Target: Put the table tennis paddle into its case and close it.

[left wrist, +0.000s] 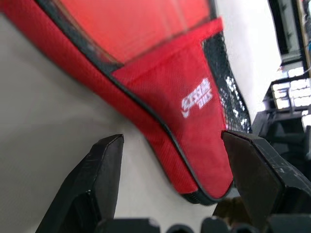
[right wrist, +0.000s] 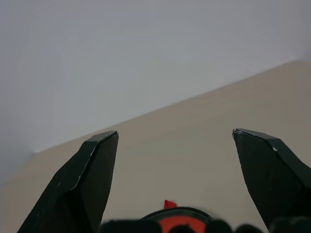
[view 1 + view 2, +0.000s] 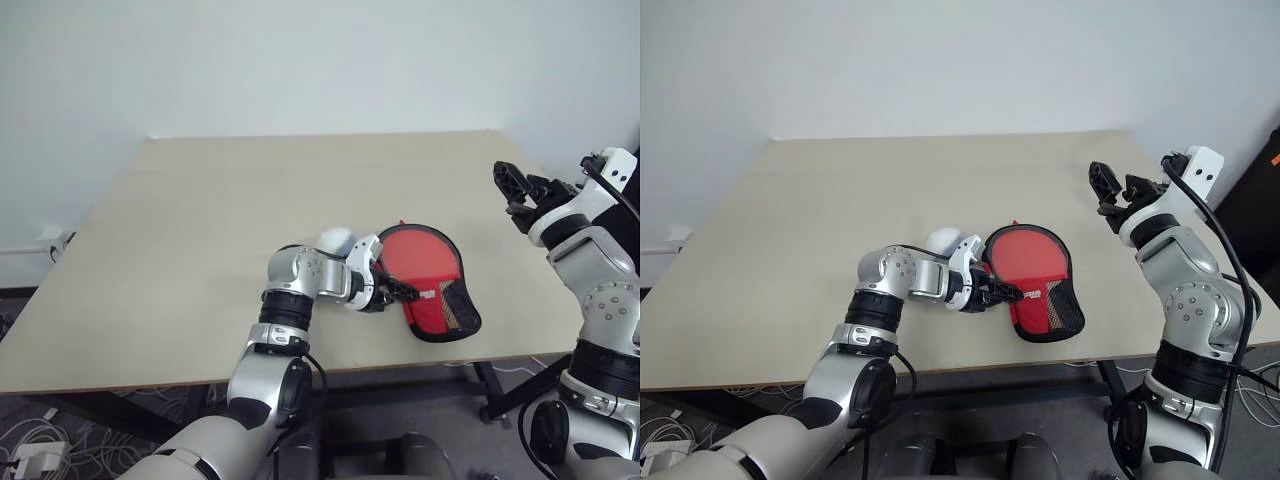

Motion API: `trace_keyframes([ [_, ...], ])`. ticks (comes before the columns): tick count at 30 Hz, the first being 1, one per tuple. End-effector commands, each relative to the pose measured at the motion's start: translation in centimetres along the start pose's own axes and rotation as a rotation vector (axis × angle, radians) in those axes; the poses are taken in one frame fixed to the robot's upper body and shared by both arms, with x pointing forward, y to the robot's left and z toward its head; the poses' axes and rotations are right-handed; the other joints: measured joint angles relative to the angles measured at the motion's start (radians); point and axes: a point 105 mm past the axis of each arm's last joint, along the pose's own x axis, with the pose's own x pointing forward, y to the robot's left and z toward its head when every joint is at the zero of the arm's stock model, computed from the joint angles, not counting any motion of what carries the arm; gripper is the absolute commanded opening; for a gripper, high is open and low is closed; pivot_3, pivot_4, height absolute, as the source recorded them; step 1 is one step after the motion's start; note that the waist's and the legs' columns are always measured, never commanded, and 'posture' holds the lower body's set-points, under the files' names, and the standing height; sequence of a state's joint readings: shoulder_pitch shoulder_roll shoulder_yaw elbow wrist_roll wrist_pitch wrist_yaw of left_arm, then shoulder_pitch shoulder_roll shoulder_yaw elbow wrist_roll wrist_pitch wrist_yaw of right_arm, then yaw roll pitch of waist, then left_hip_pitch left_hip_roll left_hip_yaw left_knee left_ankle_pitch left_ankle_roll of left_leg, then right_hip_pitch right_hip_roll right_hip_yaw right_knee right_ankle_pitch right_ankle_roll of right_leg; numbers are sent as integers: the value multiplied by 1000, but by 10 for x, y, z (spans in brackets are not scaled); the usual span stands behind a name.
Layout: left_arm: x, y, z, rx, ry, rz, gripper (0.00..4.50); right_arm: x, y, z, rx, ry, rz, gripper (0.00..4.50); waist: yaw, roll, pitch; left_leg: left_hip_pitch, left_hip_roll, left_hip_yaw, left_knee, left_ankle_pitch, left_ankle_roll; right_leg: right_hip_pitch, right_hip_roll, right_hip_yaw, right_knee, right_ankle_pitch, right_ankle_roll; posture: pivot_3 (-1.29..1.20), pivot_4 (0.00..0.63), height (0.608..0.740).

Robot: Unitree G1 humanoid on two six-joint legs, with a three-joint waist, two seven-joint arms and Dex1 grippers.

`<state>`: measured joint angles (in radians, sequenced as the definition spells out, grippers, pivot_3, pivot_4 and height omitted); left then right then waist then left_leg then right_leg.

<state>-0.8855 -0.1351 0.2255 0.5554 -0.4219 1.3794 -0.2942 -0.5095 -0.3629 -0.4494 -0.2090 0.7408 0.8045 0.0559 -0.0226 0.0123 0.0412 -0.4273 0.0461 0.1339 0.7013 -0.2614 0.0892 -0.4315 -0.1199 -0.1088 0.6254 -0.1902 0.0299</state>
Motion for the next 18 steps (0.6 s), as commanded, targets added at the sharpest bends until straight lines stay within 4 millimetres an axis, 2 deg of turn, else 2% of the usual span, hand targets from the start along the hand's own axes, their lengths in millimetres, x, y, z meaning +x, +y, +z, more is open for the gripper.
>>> trace_keyframes([
  [1, 16, -21, 9, 43, -49, -4, 3477, -3, -2, 16, -30, -64, -13, 4091, 0, 0, 0, 0, 0, 0, 0, 0, 0, 0, 0, 0, 0, 0, 0, 0, 0, 724],
  [6, 26, -23, 9, 10, -62, -19, 3477, -3, -3, 16, -42, -65, -20, 4091, 1, -1, -1, 4, 0, 0, 0, 0, 0, 4, -1, 0, -1, 0, 0, 0, 0, 724],
  [12, 27, -34, 18, -70, -82, -81, 3477, -1, -3, 16, -45, -68, -21, 4091, 1, -1, -1, 4, -1, -1, 0, -1, 0, 5, -1, 0, -1, 0, -1, 0, 0, 724],
  [18, 31, -37, 15, -60, -58, -73, 3477, 1, -2, 14, -46, -66, -20, 4091, 1, -1, -1, 3, -1, -1, 0, 0, 0, 4, -1, 0, -1, 0, -1, 0, 0, 724],
])
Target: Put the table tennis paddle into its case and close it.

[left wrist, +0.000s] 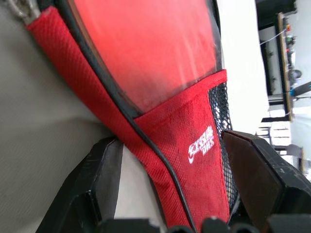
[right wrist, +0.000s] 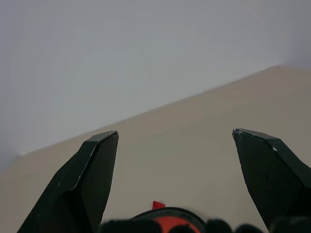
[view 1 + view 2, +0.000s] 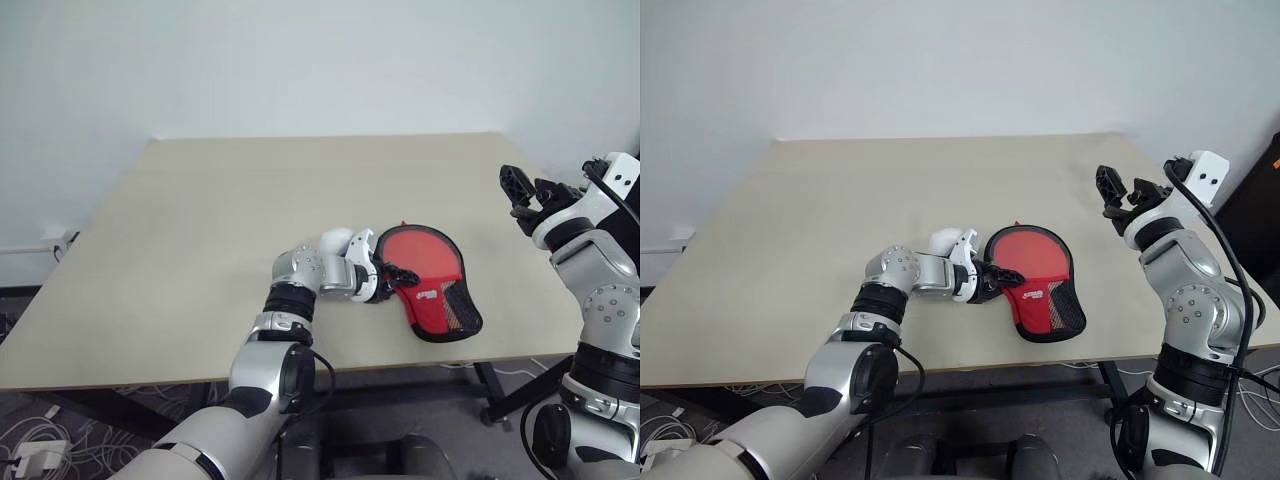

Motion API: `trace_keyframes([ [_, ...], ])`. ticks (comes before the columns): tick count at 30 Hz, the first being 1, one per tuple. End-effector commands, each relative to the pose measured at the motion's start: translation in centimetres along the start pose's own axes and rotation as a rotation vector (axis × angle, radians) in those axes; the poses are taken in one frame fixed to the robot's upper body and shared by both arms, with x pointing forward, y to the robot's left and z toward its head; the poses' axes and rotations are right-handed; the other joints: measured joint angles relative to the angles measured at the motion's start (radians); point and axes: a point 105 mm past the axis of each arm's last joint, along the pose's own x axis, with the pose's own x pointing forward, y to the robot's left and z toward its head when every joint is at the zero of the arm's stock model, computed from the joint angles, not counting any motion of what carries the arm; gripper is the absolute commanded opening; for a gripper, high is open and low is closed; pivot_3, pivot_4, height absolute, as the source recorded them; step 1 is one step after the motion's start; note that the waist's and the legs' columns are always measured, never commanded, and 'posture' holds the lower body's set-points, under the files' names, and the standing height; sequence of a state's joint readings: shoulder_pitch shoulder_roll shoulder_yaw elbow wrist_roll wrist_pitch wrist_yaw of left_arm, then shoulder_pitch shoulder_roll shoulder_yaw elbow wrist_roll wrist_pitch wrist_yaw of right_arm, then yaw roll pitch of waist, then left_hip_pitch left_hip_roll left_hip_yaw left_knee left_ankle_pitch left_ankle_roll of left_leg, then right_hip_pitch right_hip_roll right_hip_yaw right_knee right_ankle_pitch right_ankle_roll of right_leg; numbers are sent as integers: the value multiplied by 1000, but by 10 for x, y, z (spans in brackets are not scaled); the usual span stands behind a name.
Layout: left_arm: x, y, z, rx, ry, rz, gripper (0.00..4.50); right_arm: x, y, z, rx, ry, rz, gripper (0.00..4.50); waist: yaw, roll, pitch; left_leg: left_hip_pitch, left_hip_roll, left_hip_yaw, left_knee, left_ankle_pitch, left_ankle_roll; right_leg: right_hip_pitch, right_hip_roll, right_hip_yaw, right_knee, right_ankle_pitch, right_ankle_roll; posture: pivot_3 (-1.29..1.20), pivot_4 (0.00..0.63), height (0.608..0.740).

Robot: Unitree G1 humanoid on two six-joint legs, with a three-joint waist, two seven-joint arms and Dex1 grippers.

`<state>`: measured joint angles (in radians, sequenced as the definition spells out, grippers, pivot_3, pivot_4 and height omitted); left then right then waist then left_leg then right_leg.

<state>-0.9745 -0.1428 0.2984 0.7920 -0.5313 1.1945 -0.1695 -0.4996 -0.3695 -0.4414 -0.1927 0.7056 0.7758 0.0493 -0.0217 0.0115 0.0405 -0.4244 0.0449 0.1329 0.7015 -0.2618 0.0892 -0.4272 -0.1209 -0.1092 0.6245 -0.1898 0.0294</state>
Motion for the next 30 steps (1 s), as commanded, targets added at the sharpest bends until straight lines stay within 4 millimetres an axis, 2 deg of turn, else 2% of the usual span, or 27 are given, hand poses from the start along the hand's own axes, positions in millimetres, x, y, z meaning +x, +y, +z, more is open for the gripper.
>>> trace_keyframes([
  [1, 18, -37, -8, 49, 27, -73, 3477, 1, 6, 16, -21, -62, 20, 4091, 0, 0, 0, 0, 0, 0, 0, 0, 0, 0, 0, 0, 0, 0, 0, 0, 0, 724],
  [6, 23, -42, -19, 64, 73, -89, 3477, 1, 7, 15, -35, -57, 16, 4091, 1, 0, 0, 0, 0, 0, 0, 0, 0, 0, 0, 0, 0, 0, 0, 0, 0, 724],
  [7, 25, -41, -21, 70, 77, -80, 3319, 1, 7, 15, -35, -58, 16, 4091, 1, 0, 0, 0, 0, 0, 0, 0, 0, 0, 0, 0, 0, 0, 0, 0, 0, 724],
  [9, 27, -39, -26, 85, 86, -77, 2867, 1, 7, 15, -33, -60, 15, 4091, 2, 0, 0, 0, 0, 0, 0, 0, 0, 0, 0, 0, 0, 0, 0, 0, 0, 724],
  [15, 27, -33, -26, 91, 70, -43, 788, -2, 4, 12, -34, -56, 4, 4091, 0, 0, 0, -2, 0, 0, 0, 0, 0, -1, 0, 0, -1, 0, 0, 0, 0, 724],
  [22, 25, -29, -24, 61, 71, -36, 788, 0, 2, 11, -43, -50, -13, 4091, 0, 0, 0, -2, 0, 0, 0, 0, 0, -1, 0, 0, -1, 0, 0, 0, 0, 724],
  [23, 25, -29, -23, 60, 70, -39, 422, 0, 2, 11, -43, -50, -12, 4091, 0, 0, 0, -2, 0, 0, 0, 0, 0, -1, 0, 0, -1, 0, 0, 0, 0, 724],
  [25, 23, -30, -23, 67, 70, -47, 11, 0, 3, 10, -44, -50, -11, 4091, 0, 0, 0, -2, 0, 0, 0, 0, 0, -1, 0, 0, -1, 0, 0, 0, 0, 724],
  [30, 21, -25, -21, 70, 59, -15, 11, 0, 5, 10, -39, -54, -2, 4091, 0, 0, 0, -2, 0, 0, 0, 0, 0, -1, 0, 0, -1, 0, 0, 0, 0, 724],
])
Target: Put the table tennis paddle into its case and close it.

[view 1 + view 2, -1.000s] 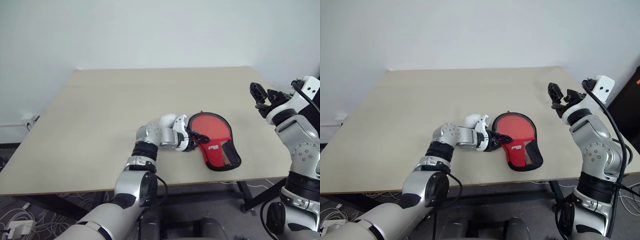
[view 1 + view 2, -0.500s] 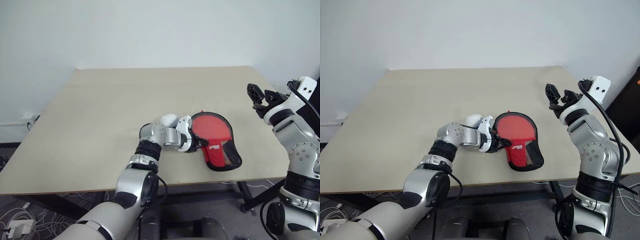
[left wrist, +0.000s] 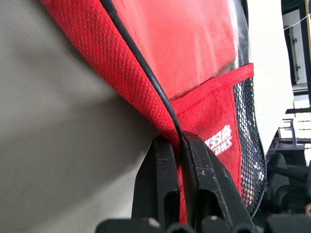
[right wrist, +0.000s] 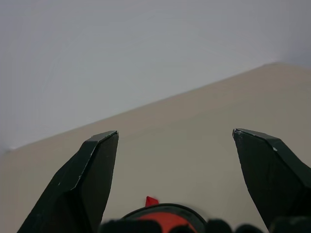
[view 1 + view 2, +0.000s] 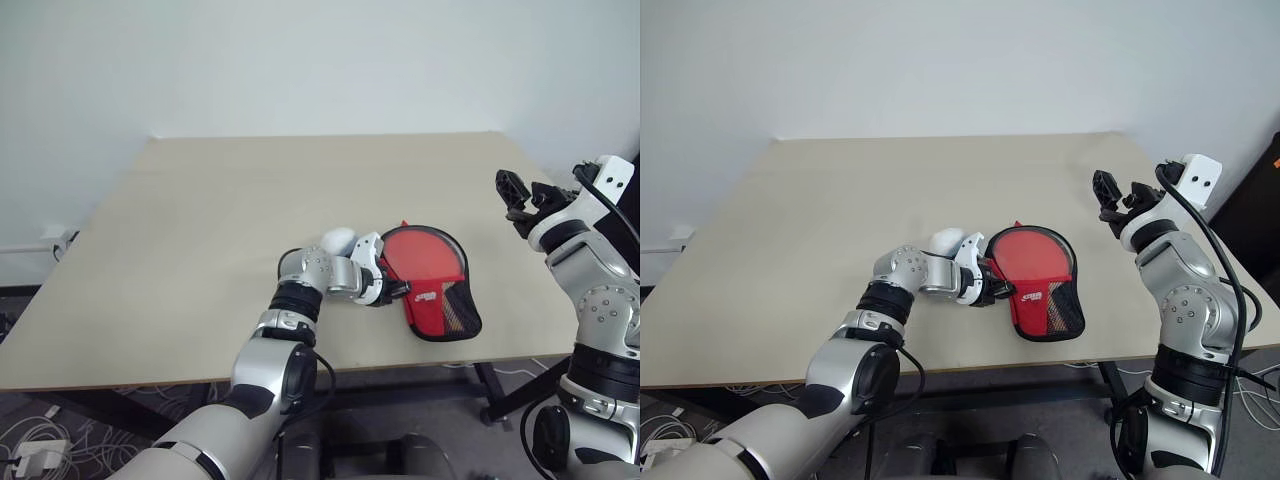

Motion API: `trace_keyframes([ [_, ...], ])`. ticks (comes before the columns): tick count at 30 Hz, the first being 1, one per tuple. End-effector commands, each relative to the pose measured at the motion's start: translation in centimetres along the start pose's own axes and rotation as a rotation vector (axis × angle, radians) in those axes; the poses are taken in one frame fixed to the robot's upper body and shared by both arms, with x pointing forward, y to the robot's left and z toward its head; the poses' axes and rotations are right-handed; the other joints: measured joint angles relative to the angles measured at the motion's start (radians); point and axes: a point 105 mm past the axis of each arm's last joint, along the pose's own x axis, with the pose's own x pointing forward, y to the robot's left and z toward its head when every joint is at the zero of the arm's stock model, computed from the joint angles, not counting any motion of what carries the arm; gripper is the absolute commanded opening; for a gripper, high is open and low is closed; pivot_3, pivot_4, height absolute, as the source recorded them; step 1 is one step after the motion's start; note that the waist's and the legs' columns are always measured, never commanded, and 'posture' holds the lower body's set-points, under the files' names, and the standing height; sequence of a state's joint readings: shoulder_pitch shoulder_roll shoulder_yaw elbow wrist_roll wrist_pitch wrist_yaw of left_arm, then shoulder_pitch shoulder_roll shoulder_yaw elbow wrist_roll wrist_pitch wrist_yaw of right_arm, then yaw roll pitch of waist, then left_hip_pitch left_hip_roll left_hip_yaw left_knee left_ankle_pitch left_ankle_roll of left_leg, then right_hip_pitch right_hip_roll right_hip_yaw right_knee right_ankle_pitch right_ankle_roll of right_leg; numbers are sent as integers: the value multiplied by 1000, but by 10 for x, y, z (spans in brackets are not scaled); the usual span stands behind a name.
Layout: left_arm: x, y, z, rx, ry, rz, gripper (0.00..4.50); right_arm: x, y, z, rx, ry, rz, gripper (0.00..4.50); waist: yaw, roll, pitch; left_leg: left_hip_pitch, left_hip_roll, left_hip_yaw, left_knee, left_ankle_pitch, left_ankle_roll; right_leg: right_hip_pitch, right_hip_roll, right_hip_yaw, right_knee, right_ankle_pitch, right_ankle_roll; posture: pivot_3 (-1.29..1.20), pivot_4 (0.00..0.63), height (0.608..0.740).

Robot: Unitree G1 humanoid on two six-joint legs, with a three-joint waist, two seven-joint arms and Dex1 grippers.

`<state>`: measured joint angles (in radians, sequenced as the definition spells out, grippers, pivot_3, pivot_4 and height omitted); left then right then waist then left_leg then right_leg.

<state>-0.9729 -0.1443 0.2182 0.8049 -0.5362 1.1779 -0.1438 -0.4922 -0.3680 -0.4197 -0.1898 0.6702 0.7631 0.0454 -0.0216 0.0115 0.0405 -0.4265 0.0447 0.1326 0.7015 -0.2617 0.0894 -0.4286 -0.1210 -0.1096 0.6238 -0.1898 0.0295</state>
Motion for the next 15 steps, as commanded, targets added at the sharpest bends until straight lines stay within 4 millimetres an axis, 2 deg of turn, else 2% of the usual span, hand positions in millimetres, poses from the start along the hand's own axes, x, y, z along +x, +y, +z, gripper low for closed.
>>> trace_keyframes([
  [1, 12, -29, -10, 13, 23, -74, 11, -1, 7, 15, -8, -64, 21, 4091, 0, 0, 0, 0, 0, 0, 0, 0, 0, 0, 0, 0, 0, 0, 0, 0, 0, 724],
  [7, -5, -33, -5, -83, 58, -109, 11, 1, 12, 9, -11, -44, 34, 4091, -1, 0, 0, 0, 0, 0, 0, 0, 0, 0, 0, 0, 0, 0, 0, 0, 0, 724],
  [11, -22, -37, -6, -103, 87, -116, 11, 2, 17, -2, -9, 8, 61, 4091, -2, 0, 0, -1, 1, 0, 0, 0, 0, -1, 0, 0, 0, 0, 0, 0, 0, 724],
  [15, -37, -30, -4, -95, 86, -80, 11, 1, 23, -18, 8, 93, 115, 4091, -2, 0, 0, -1, 0, 0, 0, 0, 0, -1, 0, 0, 0, 0, 0, 0, 0, 724],
])
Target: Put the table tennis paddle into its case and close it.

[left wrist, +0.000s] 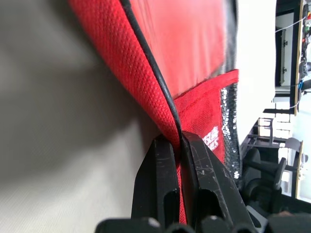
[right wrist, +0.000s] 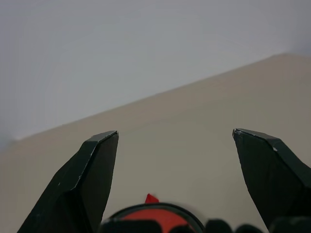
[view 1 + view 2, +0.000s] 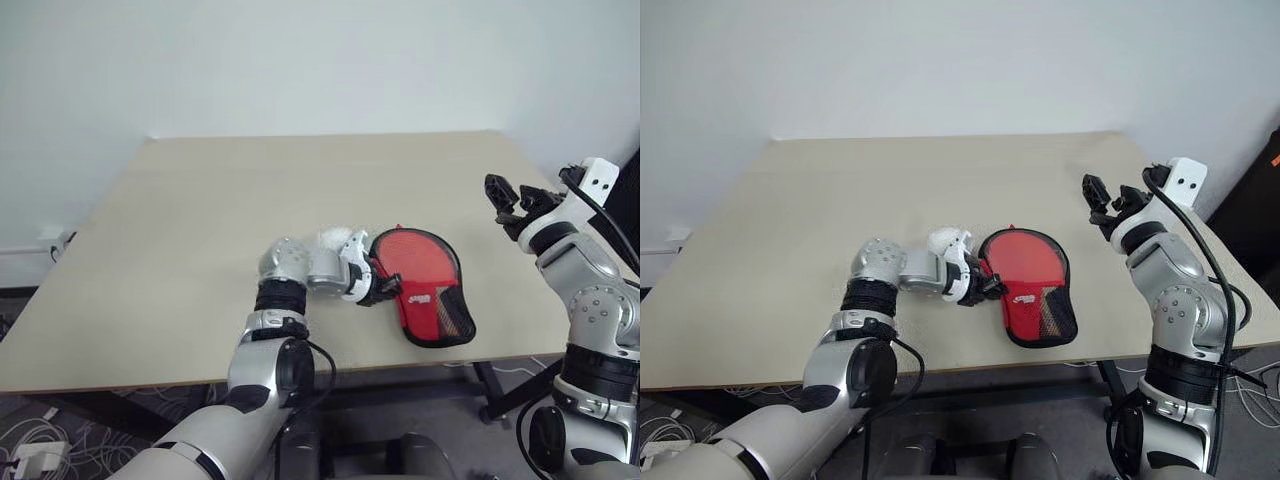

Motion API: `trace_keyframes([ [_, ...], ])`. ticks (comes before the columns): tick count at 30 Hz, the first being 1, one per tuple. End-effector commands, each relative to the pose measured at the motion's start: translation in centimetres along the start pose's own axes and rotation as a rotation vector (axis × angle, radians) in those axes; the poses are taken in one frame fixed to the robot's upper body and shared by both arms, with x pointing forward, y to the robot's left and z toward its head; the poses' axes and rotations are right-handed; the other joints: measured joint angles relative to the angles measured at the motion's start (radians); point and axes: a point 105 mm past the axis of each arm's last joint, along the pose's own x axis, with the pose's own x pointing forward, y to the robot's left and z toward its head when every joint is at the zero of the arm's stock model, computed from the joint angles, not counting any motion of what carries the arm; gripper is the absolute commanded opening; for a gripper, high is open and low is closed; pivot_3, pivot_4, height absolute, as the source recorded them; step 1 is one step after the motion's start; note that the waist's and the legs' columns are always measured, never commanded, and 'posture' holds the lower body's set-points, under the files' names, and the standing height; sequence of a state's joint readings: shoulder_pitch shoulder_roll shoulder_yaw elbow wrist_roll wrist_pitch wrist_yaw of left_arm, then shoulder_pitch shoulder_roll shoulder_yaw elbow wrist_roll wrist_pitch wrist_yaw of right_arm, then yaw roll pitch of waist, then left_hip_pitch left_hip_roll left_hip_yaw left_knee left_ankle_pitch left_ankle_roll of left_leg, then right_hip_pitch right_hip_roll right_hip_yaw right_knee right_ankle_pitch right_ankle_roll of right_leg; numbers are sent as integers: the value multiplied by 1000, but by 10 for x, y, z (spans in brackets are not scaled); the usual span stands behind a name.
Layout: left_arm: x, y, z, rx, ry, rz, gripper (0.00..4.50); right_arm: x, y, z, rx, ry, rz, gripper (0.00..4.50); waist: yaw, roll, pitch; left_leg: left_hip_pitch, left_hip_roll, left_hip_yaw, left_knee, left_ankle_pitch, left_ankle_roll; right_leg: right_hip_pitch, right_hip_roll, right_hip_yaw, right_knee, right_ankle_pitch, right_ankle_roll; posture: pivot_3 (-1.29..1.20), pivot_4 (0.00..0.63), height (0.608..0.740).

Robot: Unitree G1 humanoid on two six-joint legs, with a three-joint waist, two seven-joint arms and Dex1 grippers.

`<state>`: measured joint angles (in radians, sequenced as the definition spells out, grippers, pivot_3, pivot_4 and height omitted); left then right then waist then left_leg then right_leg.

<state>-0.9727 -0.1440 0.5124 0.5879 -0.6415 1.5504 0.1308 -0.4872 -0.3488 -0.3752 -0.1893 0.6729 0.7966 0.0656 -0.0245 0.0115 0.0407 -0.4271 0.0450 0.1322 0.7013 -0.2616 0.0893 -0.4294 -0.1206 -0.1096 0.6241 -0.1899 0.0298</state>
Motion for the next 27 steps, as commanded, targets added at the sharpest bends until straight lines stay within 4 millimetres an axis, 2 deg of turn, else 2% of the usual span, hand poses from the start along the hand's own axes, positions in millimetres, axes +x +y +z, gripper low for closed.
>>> trace_keyframes([
  [1, 2, -26, -8, 35, 21, -74, 11, -2, 11, -7, -13, 62, 76, 4091, 1, 0, 0, 0, 0, 0, 0, 0, 0, 0, 0, 0, 0, 0, 0, 0, 0, 724],
  [4, -4, -20, -5, 35, 7, -62, 11, -9, 21, -24, -42, 167, 174, 4091, 3, 0, 0, 0, 0, 0, 0, 0, 0, 0, -1, 0, 0, 0, 0, 0, 0, 724],
  [7, -7, -8, -8, 33, 20, -24, 11, -18, 30, -31, -37, 226, 275, 4091, 2, 0, 0, 0, 0, 0, 0, 0, -1, 0, -1, 0, 0, 0, 0, 0, 0, 724],
  [15, -14, 24, -28, -22, 98, 18, 11, -46, 31, -47, -145, 399, 428, 4091, 3, -1, 0, 0, 0, -1, 0, -1, -1, 0, 0, 0, 0, 0, 0, 0, 0, 724],
  [19, -24, 28, -39, -21, 134, -25, 11, -48, 22, -53, -170, 440, 412, 4091, 3, -1, 0, 1, 0, -1, 0, -1, -2, 1, 0, 0, 0, 0, -1, 0, 0, 724],
  [24, -42, 32, -59, 8, 223, -107, 11, -48, 25, -57, -178, 439, 428, 4091, 3, -1, 0, 1, 0, -1, 0, -1, -3, 1, 0, 1, 0, 3, -5, 0, 0, 724],
  [27, -43, 27, -67, 43, 263, -134, 11, -46, 27, -59, -182, 439, 429, 4091, 12, -2, 0, 1, -1, -1, 1, -2, -5, 1, -1, 0, 0, 3, -5, 0, 0, 724],
])
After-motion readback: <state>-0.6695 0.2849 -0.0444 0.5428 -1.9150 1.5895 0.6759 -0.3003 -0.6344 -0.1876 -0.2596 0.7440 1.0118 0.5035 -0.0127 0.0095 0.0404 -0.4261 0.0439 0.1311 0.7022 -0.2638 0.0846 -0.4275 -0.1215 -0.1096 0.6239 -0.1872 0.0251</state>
